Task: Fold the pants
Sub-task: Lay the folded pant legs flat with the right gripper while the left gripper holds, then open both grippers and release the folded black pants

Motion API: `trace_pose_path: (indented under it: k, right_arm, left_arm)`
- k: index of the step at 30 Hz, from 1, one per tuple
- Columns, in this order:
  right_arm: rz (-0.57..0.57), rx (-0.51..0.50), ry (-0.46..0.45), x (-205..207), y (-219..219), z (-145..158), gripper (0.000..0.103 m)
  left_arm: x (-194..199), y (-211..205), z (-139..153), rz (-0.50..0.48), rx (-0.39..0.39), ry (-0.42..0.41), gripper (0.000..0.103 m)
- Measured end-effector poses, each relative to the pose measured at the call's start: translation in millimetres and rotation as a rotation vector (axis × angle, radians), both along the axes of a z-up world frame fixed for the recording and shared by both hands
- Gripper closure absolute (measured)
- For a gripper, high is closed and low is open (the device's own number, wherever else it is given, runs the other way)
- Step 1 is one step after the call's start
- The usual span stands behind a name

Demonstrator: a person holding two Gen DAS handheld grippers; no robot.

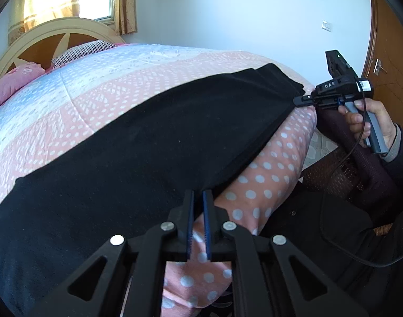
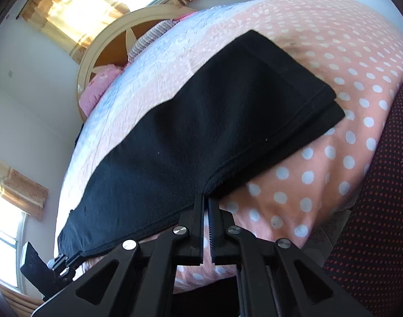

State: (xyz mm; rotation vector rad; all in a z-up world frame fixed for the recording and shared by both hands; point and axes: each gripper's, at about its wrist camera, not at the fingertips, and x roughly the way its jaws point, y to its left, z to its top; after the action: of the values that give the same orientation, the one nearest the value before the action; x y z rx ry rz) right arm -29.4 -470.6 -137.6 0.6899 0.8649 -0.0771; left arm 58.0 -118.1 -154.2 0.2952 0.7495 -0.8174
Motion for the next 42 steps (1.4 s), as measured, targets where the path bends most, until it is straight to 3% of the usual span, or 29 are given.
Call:
trace_pose_path:
  k: [1, 2, 3, 4, 5, 7, 12, 22, 27, 29, 36, 42]
  right_arm:
    - [-0.006, -0.011, -0.001, -1, -2, 3, 0.09]
    - [-0.015, -0.025, -0.014, -4, -5, 8, 0.075]
    - [-0.025, -0.032, -0.028, -7, -9, 13, 0.069]
    - [-0.051, -0.04, -0.042, -11, -16, 19, 0.066]
    - [-0.08, -0.057, -0.043, -14, -22, 24, 0.066]
    - [-0.164, -0.088, -0.048, -23, -40, 33, 0.066]
    - [-0.277, -0.05, -0.04, -30, -80, 28, 0.066]
    - [-0.295, -0.076, -0.02, -16, -105, 13, 0.066]
    - [-0.27, -0.058, -0.064, -11, -102, 12, 0.082]
    - [-0.261, -0.079, -0.073, -10, -99, 14, 0.096]
    - [-0.277, -0.156, -0.108, -24, -90, 42, 0.099]
    - [-0.258, -0.167, 0.009, -11, -93, 13, 0.099]
  left_arm:
    - [-2, 0, 4, -0.004, -0.003, -0.013, 0.09]
    - [-4, 1, 9, -0.013, -0.009, -0.027, 0.086]
    - [-6, 2, 14, -0.02, -0.012, -0.044, 0.079]
    - [-8, 3, 20, -0.023, -0.014, -0.063, 0.073]
    - [-10, 5, 26, -0.022, -0.02, -0.083, 0.059]
    - [-9, 7, 34, -0.012, -0.026, -0.115, 0.049]
    - [14, 4, 28, 0.052, -0.024, -0.089, 0.049]
    - [54, 2, -4, 0.154, -0.009, 0.045, 0.046]
    - [56, 8, -5, 0.161, -0.02, 0.057, 0.04]
    - [55, 9, -6, 0.165, -0.026, 0.057, 0.04]
    - [57, 14, -7, 0.165, -0.036, 0.069, 0.039]
    - [57, 15, -7, 0.163, -0.043, 0.071, 0.039]
